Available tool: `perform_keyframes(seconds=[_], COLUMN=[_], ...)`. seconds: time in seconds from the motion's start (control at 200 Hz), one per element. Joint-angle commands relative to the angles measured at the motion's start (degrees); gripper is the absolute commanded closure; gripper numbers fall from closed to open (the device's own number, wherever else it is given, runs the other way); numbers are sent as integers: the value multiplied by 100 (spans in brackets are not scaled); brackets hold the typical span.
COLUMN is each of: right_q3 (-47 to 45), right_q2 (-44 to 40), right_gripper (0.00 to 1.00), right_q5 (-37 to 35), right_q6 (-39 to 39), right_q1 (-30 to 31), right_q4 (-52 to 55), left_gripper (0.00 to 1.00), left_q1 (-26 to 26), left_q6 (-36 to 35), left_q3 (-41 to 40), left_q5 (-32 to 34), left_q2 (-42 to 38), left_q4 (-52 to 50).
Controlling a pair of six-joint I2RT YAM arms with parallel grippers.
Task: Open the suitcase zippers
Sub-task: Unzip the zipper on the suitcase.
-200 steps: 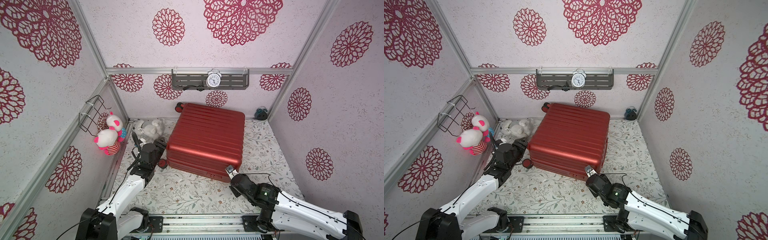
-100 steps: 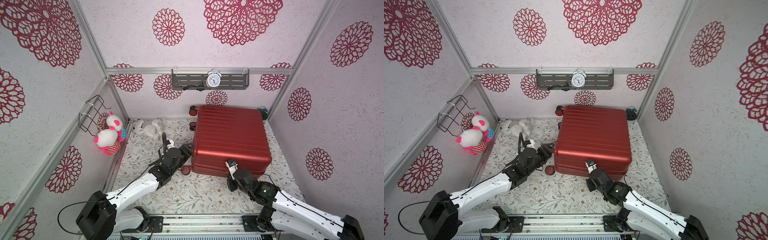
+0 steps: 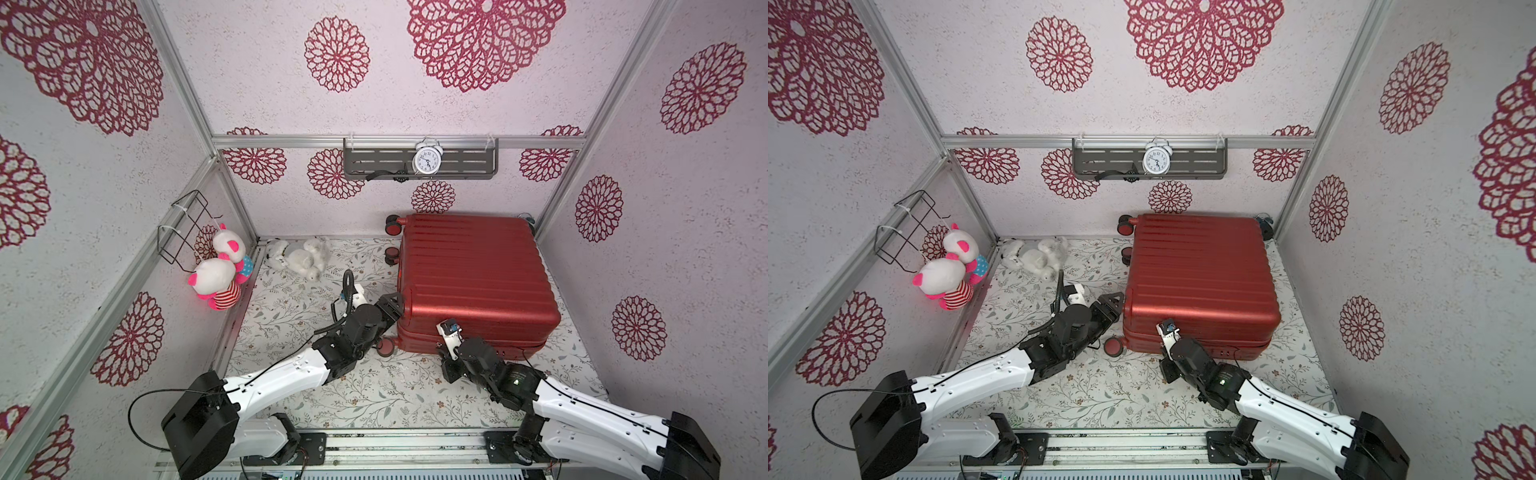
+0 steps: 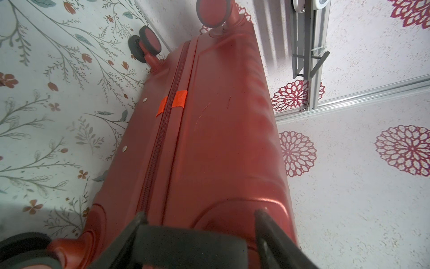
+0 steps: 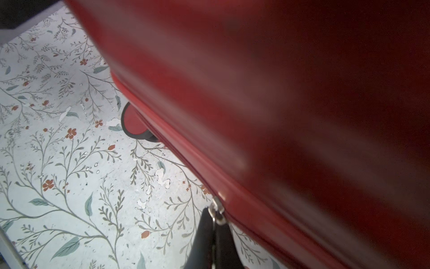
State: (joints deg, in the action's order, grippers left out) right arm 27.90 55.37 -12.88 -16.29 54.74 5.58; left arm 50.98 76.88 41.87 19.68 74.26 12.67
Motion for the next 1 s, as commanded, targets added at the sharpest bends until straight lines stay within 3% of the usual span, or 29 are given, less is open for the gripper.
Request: perform_keyframes(seconds=[0.0,0.25,0.61,0.825,0.895,0.996], right_q3=[281,486,317,85,55,-72], right_q2=[443,974,1368,1645,1703,1670], right_gripper=[100,100,100,100,100,100], right_q5=[795,689,-216,-481,-566,-643], right_q6=[-237,-158,-269,-654,-770,-987], right_q1=[54,495,1589,1791,1875,1926], right_q4=[-568,-1020,-2058,-2536,-2561,-2538], left_gripper=[92,92,93,92,84,50], left_q1=[1023,1538,1652,1694,1688,1616], left_q6=[-1357,-1242,-1154,-1124,-1183,-1346], left_q3=[-117,-161,-235,-294,-312,-337], left_q5=[-1398,-1015,-1040,-984,-900,-627], left_q2=[115,150,370,320,238,-172], left_q4=[-566,-552,-230,-142,-218,-690])
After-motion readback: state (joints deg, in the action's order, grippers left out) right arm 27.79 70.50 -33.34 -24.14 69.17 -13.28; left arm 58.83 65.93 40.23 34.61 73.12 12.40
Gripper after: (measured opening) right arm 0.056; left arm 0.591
